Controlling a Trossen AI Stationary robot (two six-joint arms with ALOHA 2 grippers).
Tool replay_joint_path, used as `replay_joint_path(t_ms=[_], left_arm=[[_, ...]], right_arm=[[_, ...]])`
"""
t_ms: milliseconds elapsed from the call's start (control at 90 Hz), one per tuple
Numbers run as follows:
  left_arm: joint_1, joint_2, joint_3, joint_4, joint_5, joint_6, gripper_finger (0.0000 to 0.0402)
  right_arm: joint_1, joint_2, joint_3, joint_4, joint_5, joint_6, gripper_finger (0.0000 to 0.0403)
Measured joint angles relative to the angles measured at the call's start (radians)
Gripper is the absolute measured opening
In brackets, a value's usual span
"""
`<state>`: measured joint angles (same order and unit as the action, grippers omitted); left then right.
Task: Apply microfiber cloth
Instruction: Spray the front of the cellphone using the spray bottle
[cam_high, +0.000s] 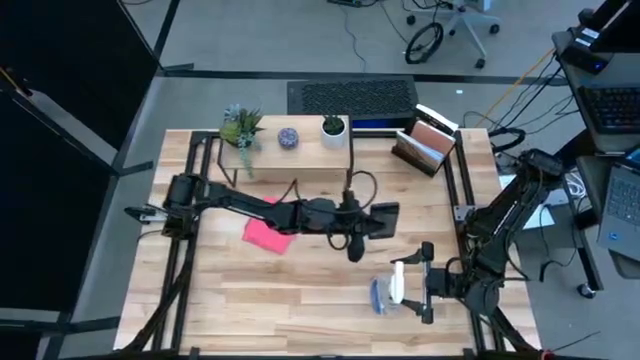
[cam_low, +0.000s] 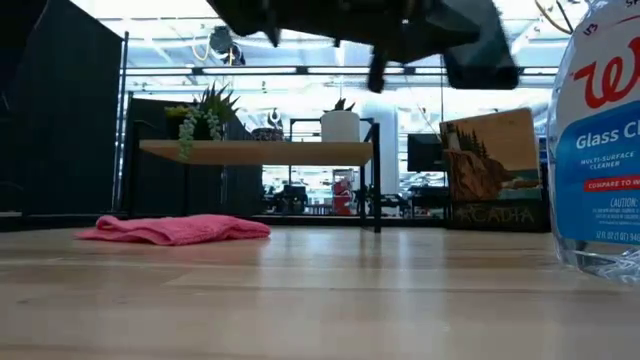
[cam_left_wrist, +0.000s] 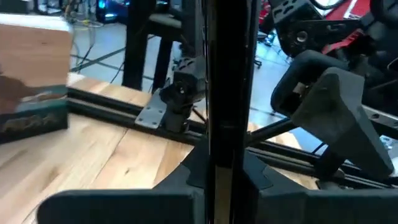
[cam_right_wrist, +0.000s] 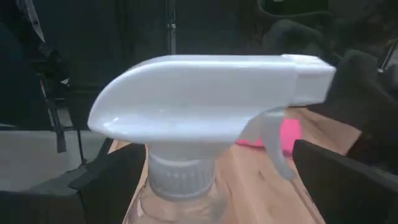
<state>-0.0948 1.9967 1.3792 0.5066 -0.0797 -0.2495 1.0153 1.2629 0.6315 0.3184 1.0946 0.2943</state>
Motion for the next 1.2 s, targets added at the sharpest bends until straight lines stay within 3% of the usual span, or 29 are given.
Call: replay_joint_path(t_ms=[233, 800, 956, 1200], left_arm=[[-0.004, 0.019, 0.044, -0.036, 0.041, 0.065, 0.0017], [-0.006, 0.019, 0.045, -0.018, 0.086, 0.083, 0.0017], [-0.005, 0.019, 0.045, -0.021, 0.086, 0.083, 0.0017], [-0.001, 0.018, 0.044, -0.069, 0.076, 0.083, 0.0017]], right_arm=[[0.0, 0.0, 0.0, -0.011, 0.0, 0.0, 0.0382], [-0.007, -0.001, 0.001, -0.019, -0.027, 0.006, 0.027], [-0.01, -0.002, 0.002, -0.046, -0.015, 0.035, 0.0274], [-0.013, -0.04, 0.0, -0.069, -0.059, 0.031, 0.0314]])
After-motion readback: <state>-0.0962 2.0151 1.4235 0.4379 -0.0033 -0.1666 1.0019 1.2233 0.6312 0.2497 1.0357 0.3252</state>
